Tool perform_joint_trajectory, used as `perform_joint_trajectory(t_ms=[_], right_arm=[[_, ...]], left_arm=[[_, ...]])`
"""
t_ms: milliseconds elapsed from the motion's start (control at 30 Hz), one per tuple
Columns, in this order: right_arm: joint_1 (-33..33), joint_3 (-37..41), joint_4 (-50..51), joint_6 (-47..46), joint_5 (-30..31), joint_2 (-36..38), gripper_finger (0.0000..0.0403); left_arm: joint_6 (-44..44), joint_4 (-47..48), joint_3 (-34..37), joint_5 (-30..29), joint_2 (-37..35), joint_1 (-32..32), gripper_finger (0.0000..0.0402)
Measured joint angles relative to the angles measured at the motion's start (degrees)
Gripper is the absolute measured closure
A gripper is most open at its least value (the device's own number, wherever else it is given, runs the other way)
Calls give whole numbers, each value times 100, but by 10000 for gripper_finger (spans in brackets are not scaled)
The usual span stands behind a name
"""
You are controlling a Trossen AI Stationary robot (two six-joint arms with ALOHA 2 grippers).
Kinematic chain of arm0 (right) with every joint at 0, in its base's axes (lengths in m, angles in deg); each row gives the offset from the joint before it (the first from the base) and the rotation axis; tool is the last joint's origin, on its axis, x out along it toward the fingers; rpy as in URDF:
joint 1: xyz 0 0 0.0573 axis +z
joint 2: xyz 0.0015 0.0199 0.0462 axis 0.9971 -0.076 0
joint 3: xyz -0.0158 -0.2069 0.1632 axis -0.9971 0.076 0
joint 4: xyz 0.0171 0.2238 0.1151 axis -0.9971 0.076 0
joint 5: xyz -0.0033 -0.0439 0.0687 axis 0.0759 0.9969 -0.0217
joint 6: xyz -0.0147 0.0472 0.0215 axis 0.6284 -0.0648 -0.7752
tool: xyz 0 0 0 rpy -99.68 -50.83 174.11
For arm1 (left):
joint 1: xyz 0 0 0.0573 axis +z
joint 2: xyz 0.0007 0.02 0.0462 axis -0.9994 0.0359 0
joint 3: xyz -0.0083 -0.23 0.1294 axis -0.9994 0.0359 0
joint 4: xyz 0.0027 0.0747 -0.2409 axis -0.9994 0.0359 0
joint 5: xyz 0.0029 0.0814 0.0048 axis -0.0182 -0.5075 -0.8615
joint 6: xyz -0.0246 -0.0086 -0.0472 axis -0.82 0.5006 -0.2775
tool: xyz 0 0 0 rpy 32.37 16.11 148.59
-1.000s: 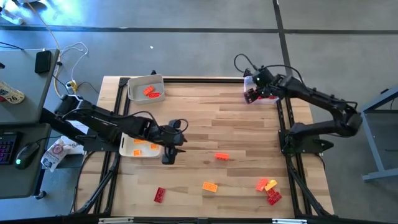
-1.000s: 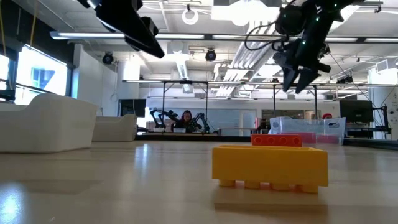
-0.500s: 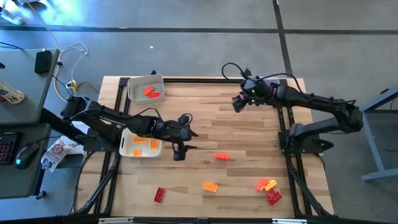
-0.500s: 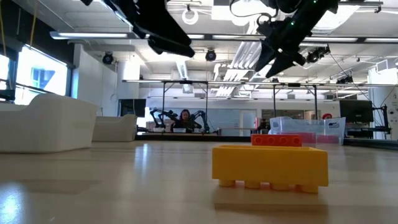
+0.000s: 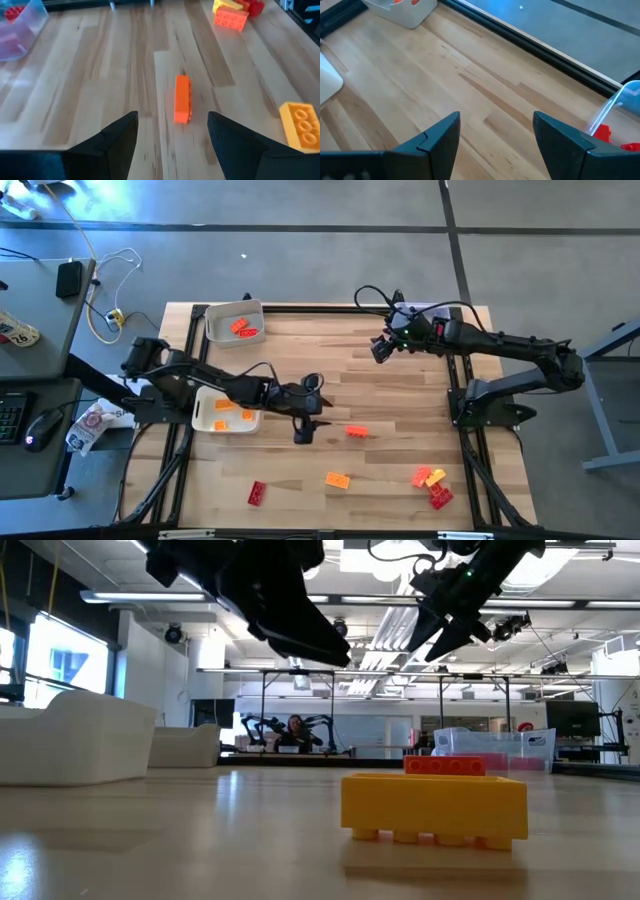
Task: Sort & place blocks by color
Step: Put the orange game piece into the gray bin
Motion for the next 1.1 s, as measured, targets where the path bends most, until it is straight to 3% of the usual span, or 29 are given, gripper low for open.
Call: perform_joint_trajectory(t_ms=[567, 1100], right_arm=[[0, 0, 0, -108, 4, -7, 166], [0, 0, -3, -242, 104, -9, 166]], left_arm=[[-61, -1261, -2, 419, 1086, 0, 174], [78, -1562, -196, 437, 1095, 125, 174]])
